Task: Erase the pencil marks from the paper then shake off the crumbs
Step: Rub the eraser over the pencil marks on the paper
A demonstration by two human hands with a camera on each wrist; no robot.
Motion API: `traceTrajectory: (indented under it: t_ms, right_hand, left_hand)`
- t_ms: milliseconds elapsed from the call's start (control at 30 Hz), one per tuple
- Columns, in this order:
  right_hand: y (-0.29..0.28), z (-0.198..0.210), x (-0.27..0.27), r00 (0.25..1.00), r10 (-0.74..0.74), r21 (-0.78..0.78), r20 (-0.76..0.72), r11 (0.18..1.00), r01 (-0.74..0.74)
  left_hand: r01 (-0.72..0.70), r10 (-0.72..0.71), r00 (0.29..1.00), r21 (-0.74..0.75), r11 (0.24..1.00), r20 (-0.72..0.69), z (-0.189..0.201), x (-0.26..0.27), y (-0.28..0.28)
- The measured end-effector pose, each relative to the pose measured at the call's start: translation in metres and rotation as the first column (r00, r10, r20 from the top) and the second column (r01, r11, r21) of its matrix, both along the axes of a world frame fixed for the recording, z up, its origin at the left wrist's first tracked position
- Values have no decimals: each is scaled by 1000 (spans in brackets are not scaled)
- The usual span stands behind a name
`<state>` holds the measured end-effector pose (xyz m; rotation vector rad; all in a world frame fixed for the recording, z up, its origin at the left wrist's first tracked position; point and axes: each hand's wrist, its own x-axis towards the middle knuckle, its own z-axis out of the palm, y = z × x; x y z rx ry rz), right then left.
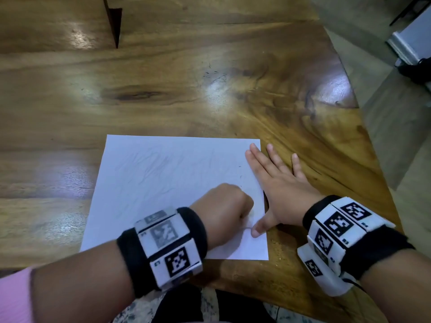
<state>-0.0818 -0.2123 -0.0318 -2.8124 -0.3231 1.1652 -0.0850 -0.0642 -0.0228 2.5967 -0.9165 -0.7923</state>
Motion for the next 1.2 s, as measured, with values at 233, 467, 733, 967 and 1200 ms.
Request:
traceTrajectory:
  t_ms: [233, 467, 733, 967, 1200]
  right_hand:
    - [0, 1, 0, 1000, 0, -12, -7, 1000, 0]
    - [1, 1, -1, 1000, 3, -16, -4, 1000, -3]
    - [2, 1, -1, 1000, 1, -11, -5, 1000, -1]
    - [1, 2, -1, 1000, 3, -11, -15, 1000, -3]
    - [1, 3, -1, 1000, 2, -7, -21, 1000, -2]
  left_hand:
    - [-155, 161, 985, -84, 984, 68, -1, 19, 8]
    - [-169, 172, 985, -119, 978, 11, -7, 6, 12]
    - [-54, 49, 996, -75, 996, -71, -5, -15, 18]
    - [33, -36, 996, -46, 998, -84, -7, -20, 14]
    - [-253, 269, 959, -165, 953, 87, -8, 16, 19]
